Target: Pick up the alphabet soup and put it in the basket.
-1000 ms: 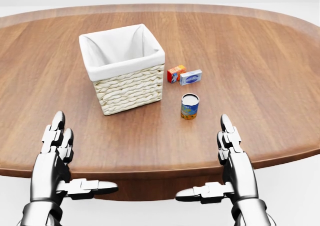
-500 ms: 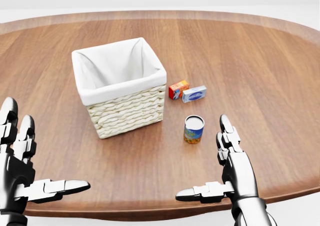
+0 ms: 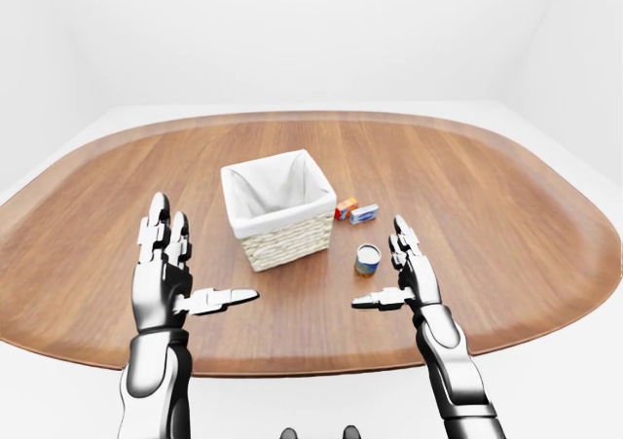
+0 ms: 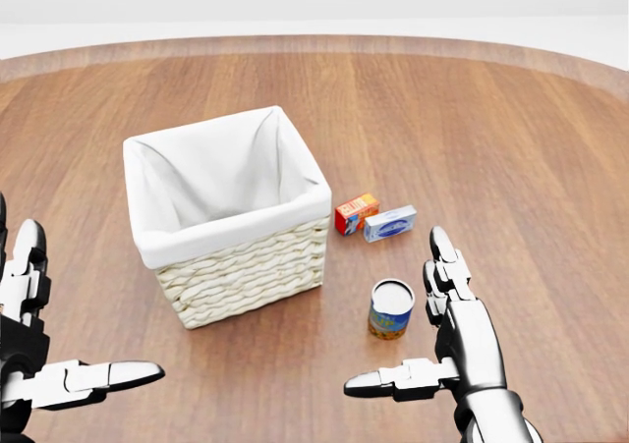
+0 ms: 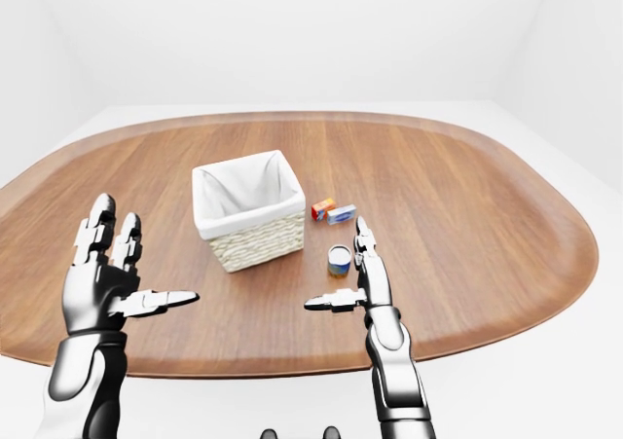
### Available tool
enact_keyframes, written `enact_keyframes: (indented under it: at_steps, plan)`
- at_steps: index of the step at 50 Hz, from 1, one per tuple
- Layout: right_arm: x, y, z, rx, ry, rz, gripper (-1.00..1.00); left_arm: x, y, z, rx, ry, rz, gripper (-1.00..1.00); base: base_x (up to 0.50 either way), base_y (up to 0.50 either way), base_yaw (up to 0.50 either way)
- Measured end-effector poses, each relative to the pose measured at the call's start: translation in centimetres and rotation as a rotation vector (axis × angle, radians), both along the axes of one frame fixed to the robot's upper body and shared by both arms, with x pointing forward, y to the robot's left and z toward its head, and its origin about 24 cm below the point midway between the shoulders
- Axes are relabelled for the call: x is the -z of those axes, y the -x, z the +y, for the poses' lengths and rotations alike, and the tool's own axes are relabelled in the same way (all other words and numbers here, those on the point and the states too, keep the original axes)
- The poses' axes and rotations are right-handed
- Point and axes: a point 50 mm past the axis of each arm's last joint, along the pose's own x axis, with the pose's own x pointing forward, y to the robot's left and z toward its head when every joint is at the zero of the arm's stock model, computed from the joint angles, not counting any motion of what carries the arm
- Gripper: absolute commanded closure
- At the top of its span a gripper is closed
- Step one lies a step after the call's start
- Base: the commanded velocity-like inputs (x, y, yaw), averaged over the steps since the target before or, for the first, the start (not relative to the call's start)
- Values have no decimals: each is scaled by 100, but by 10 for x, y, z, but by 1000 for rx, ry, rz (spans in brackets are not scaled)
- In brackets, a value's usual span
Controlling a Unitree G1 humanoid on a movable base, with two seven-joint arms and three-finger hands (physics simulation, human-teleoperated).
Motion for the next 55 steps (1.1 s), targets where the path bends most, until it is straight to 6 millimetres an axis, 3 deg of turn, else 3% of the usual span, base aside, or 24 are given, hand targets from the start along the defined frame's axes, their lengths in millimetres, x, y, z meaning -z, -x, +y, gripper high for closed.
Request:
enact_keyframes:
  at_steps: [30, 55]
  plan:
    - [-1, 0, 0, -2, -2, -2, -100, -4, 5, -2, 7, -5, -18, -100, 32, 0, 0]
    - [12, -14, -9, 48, 33, -1, -100, 3, 1, -7, 23, -7, 15, -100, 1, 0, 0]
